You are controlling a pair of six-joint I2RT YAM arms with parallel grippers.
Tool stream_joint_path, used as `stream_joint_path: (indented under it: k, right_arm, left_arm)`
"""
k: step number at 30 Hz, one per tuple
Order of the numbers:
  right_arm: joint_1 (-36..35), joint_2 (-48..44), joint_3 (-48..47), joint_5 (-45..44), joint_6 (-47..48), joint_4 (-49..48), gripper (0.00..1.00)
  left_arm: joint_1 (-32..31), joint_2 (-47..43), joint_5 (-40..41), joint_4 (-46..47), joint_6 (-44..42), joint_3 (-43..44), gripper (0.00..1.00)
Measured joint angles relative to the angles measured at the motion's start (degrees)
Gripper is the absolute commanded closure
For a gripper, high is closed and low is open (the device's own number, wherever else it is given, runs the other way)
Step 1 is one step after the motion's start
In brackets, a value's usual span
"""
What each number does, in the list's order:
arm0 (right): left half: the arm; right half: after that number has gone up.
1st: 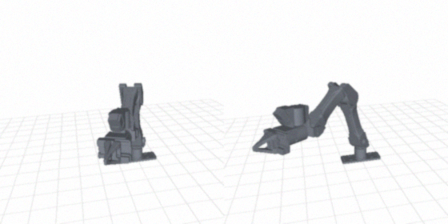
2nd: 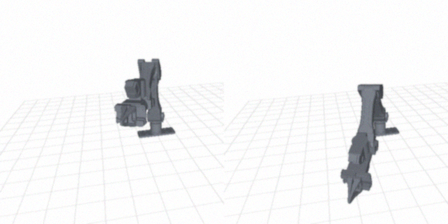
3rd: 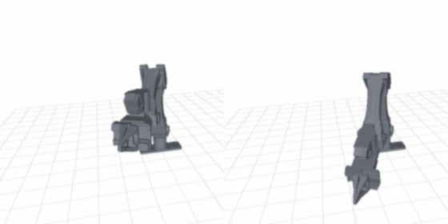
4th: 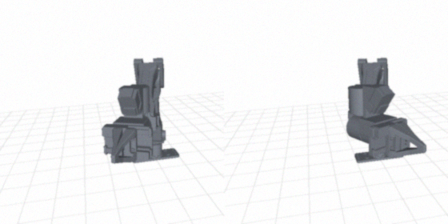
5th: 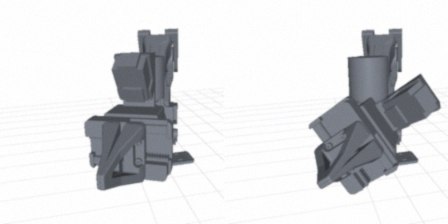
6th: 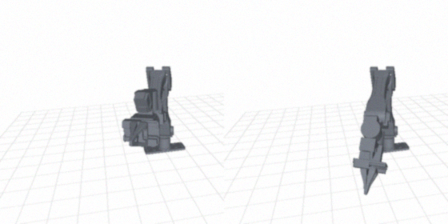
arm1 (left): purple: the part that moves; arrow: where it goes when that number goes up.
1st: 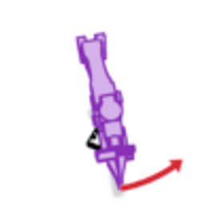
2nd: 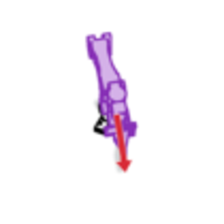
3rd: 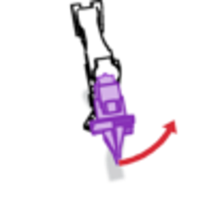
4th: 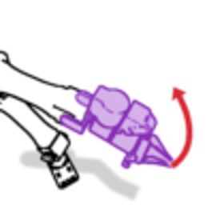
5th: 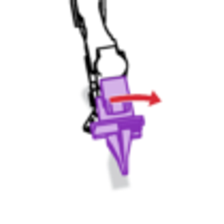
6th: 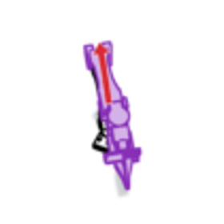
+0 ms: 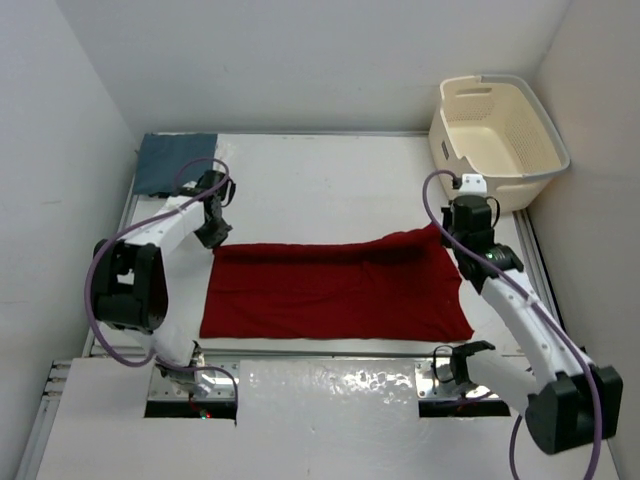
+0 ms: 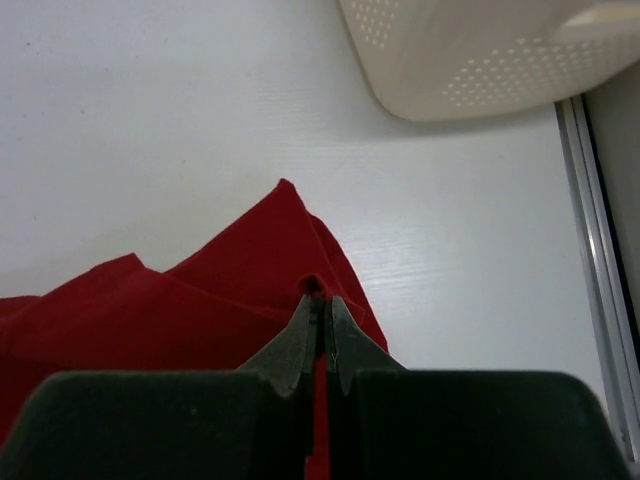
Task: Fold and stack the t-shirts
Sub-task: Fold the other side of the tshirt into a rectangle
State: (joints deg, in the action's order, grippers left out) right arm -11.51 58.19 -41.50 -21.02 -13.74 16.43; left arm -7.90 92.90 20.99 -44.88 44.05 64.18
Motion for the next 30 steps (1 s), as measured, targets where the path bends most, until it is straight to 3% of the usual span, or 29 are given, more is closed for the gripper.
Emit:
stream_joint_path:
  k: [7, 19, 24, 25, 26, 27, 28, 29, 30]
  right_arm:
    - [-0.4, -12.2, 6.1, 0.5, -2.5, 9.4, 1.00]
    - [-0.7, -23.1, 13.9, 4.8, -10.0, 22.0, 1.00]
    - [-0.7, -24.7, 18.5, 9.2, -14.0, 22.8, 0.99]
    - [-0.7, -24.9, 19.7, 10.1, -15.0, 23.3, 0.88]
    - [-0.7, -25.3, 20.6, 10.8, -16.4, 24.2, 0.79]
    - [-0.7, -25.7, 21.2, 11.1, -17.2, 25.2, 0.62]
    - [-0.7, -26.4, 21.2, 11.3, -18.4, 26.4, 0.44]
    - [-0.7, -27.1, 21.2, 11.6, -19.3, 27.3, 0.14]
    - [-0.7, -27.8, 21.0, 11.9, -20.0, 28.1, 0.01]
  left_arm:
    - [-0.2, -6.7, 0.3, 0.8, 1.7, -8.7, 1.00]
    - [-0.5, -8.2, 0.2, 2.3, 4.1, -16.2, 1.00]
    - [-0.7, -8.5, 0.2, 2.6, 4.7, -17.9, 0.76]
    - [-0.7, -8.5, 0.4, 2.4, 5.0, -18.2, 0.70]
    - [-0.7, -8.5, 0.5, 1.9, 5.1, -18.4, 0.48]
    - [-0.7, -8.5, 0.7, 1.3, 5.2, -18.4, 0.37]
    - [-0.7, -8.5, 1.0, 0.8, 5.4, -18.4, 0.35]
    - [-0.7, -8.6, 1.1, 0.2, 5.6, -18.4, 0.31]
    - [-0.7, -8.6, 1.5, -1.1, 5.9, -18.2, 0.29]
